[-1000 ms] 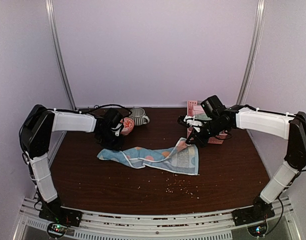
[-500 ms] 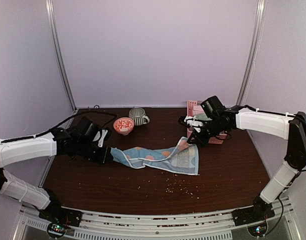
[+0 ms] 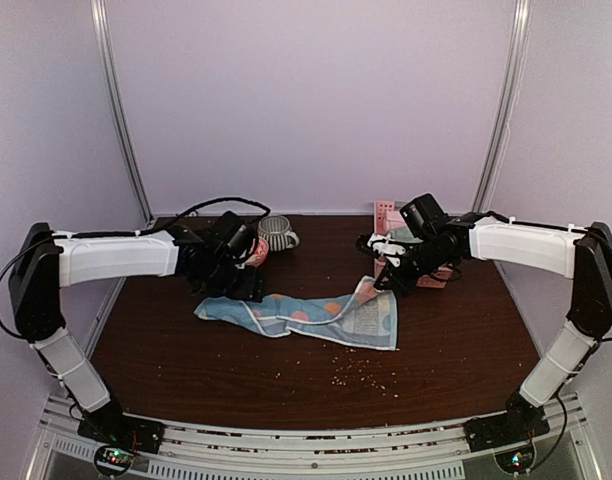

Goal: Roll the towels
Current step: Pick up the towel from the center of the board.

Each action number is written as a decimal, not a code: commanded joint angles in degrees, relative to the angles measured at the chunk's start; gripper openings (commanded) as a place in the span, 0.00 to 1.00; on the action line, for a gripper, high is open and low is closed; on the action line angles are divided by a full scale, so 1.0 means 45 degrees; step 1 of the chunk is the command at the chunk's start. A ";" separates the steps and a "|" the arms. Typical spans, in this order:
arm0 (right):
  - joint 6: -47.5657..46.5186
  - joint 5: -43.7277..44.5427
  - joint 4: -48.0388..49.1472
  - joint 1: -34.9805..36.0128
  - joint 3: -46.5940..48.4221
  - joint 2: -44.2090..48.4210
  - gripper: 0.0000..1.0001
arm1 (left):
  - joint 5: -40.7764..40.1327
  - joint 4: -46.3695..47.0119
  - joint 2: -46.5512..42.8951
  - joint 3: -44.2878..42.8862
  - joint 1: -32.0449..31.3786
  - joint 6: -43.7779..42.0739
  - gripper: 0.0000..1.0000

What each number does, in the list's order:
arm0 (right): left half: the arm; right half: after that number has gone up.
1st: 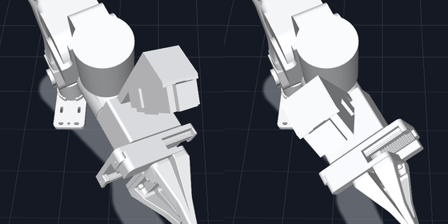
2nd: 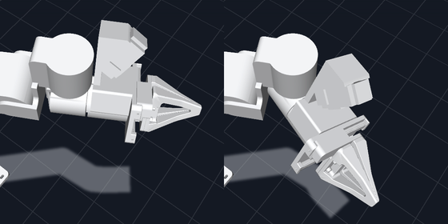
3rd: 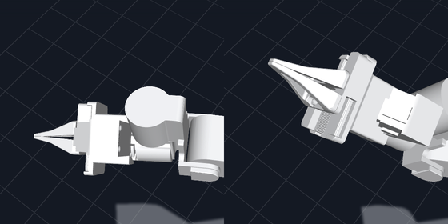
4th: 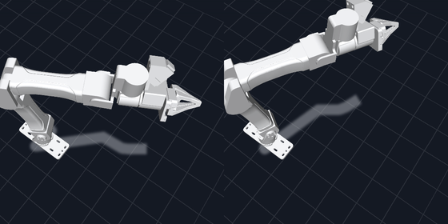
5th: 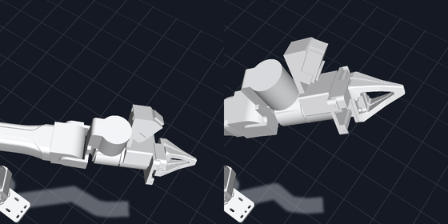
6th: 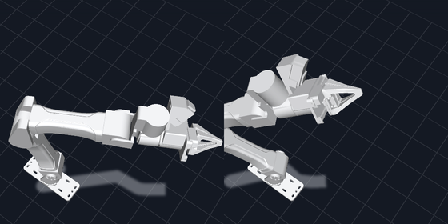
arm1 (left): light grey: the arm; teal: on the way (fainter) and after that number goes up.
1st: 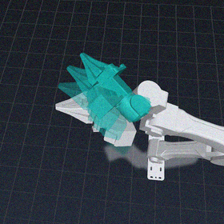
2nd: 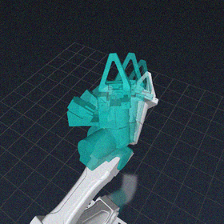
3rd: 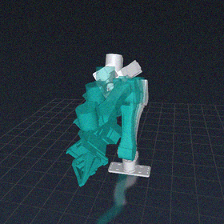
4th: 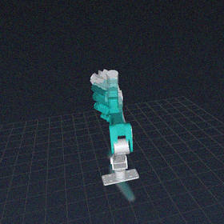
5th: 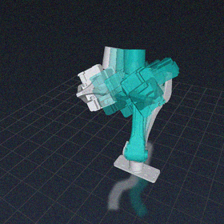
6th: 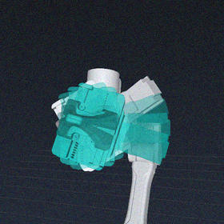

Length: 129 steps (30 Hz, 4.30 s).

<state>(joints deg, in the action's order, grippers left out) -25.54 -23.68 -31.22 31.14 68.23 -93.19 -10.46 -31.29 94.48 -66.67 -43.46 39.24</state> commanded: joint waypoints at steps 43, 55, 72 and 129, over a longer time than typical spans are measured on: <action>-0.0123 0.1317 0.0439 -0.0103 -0.0506 0.0350 0.00 | 0.6342 -0.0563 -0.0846 -0.0061 0.4057 -0.6434 0.72; -0.0203 0.0958 0.0303 -0.0103 -0.0494 0.0215 0.00 | 0.7878 0.0527 0.3091 -0.1309 0.4611 -1.0448 0.64; -0.0335 0.0814 0.0151 -0.0103 -0.0454 -0.0052 0.00 | 1.0058 -0.1046 0.4042 -0.1998 0.5478 -1.2035 0.61; 0.0656 -0.3961 -0.2292 -0.3852 0.0399 0.5854 0.00 | 0.8215 0.1036 -0.8479 0.1572 0.6216 -0.5867 0.00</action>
<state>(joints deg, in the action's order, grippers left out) -23.49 -38.61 -39.35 14.22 72.88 -75.05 29.61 -28.93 60.95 -62.15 -15.53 8.91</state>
